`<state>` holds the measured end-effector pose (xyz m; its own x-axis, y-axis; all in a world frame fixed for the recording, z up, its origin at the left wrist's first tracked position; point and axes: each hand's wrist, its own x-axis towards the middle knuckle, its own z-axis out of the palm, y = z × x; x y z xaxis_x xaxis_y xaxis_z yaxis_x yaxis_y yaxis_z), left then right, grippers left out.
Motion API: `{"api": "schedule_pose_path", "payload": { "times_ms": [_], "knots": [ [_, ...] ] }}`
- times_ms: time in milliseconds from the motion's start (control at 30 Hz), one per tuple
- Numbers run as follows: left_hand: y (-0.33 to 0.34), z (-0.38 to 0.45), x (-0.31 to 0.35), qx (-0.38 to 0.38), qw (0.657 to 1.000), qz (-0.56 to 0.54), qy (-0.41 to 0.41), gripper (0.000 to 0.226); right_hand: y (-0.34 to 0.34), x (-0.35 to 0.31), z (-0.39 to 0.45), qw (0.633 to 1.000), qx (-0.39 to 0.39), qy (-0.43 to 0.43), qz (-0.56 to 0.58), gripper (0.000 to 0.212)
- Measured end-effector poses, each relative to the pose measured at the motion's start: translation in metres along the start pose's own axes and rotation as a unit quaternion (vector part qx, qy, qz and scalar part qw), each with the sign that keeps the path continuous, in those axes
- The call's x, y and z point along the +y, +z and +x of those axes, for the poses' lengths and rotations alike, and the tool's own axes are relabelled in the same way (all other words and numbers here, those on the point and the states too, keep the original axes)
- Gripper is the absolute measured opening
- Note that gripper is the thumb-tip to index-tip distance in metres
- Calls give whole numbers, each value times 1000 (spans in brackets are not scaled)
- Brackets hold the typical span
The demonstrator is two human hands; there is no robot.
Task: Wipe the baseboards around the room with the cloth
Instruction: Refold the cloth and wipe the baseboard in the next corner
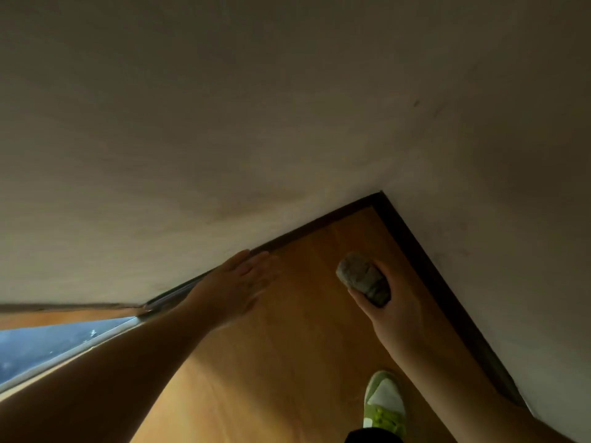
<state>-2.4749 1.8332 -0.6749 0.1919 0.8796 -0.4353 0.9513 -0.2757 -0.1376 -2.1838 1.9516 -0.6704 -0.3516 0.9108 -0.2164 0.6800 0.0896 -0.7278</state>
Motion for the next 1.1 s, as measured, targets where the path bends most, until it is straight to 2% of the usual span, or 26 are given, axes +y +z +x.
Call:
{"api": "schedule_pose_path", "payload": {
  "times_ms": [233, 333, 433, 567, 667, 733, 933, 1000, 1100],
  "knots": [
    [59, 63, -8, 80, 996, 20, -15, 68, 50, 66, 66, 1000, 15, 18, 10, 56],
    [66, 83, -12, 115, 991, 66, 18, 68, 70, 92, 94, 998, 35, 45, 41, 49],
    [61, 104, -20, 153, 981, 103, 53, 63, 83, 112, 127, 996, 36, 52, 67, 34],
    [49, 136, -24, 196, 969, 144, 47, 65, 96, 136, 172, 994, 57, 49, 81, 52],
    [35, 156, -28, 219, 951, 219, 0, 71, 102, 151, 199, 989, 84, 67, 103, 52],
    [22, 166, -30, 221, 945, 240, -21, 69, 102, 159, 211, 986, 95, 94, 99, 47],
    [-5, 169, -27, 137, 944, 299, -38, 70, 101, 166, 230, 986, 101, 116, 60, 39],
    [-9, 166, -29, 141, 932, 332, -39, 71, 105, 162, 235, 982, 123, 125, 70, 25],
    [-17, 161, -46, 181, 903, 389, -38, 72, 109, 157, 244, 975, 149, 150, 74, 24]
  ]
}}
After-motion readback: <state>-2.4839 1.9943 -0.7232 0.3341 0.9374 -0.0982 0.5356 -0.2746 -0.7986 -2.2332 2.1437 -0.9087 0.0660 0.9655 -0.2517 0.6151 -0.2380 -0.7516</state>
